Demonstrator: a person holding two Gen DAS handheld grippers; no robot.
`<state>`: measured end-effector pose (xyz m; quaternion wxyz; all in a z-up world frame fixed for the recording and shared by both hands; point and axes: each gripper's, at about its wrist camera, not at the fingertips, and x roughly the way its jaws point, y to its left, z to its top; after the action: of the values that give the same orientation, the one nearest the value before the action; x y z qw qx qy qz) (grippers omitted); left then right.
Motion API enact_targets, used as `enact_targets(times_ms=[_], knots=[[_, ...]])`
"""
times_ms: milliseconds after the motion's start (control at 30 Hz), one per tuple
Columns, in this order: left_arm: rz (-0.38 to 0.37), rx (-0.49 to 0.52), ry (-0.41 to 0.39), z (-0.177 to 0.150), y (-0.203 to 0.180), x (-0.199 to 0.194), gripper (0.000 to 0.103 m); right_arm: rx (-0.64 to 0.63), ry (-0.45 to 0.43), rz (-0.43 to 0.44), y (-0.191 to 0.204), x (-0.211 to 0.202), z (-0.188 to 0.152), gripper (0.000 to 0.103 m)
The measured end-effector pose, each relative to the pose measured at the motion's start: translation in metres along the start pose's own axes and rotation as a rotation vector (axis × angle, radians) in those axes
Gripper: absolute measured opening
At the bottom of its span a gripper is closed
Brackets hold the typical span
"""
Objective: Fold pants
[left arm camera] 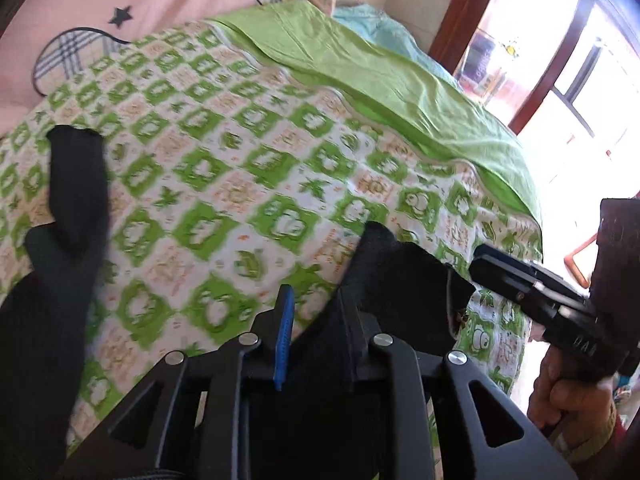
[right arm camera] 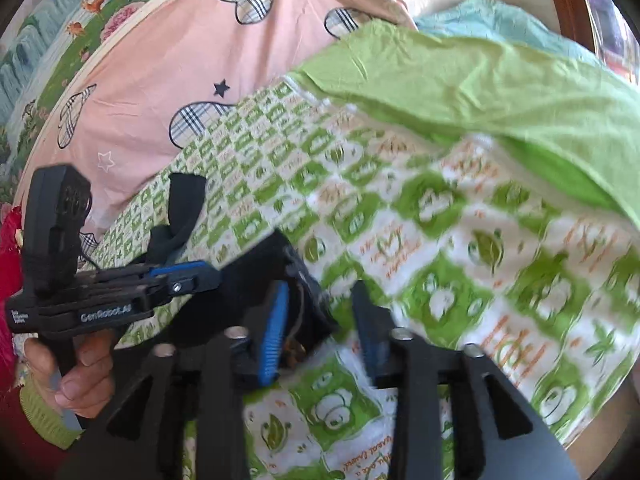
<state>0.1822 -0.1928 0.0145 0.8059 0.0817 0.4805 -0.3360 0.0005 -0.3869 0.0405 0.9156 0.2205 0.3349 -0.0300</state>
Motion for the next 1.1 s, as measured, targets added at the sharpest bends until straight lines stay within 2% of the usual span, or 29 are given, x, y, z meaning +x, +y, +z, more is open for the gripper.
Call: enact_targets(times_ms=[67,400,567,833,1100], knots=[[0.016,-0.026,-0.015,-0.004,0.02,-0.016,0.034,-0.028,-0.009,0.031,0.012,0.002,0.014,0.046],[0.166,-0.182,-0.039,-0.033,0.135,-0.076,0.036,-0.191,0.078,0.156,0.098,0.057,0.048,0.046],[0.227,-0.227,-0.043,-0.043,0.183,-0.094,0.043,-0.305,0.124,0.207,0.151,0.096,0.074,0.046],[0.282,-0.256,-0.002,-0.051,0.238,-0.095,0.053,-0.445,0.206,0.184,0.21,0.164,0.122,0.046],[0.264,-0.306,0.05,-0.052,0.287,-0.08,0.057,-0.569,0.318,0.116,0.265,0.248,0.146,0.046]])
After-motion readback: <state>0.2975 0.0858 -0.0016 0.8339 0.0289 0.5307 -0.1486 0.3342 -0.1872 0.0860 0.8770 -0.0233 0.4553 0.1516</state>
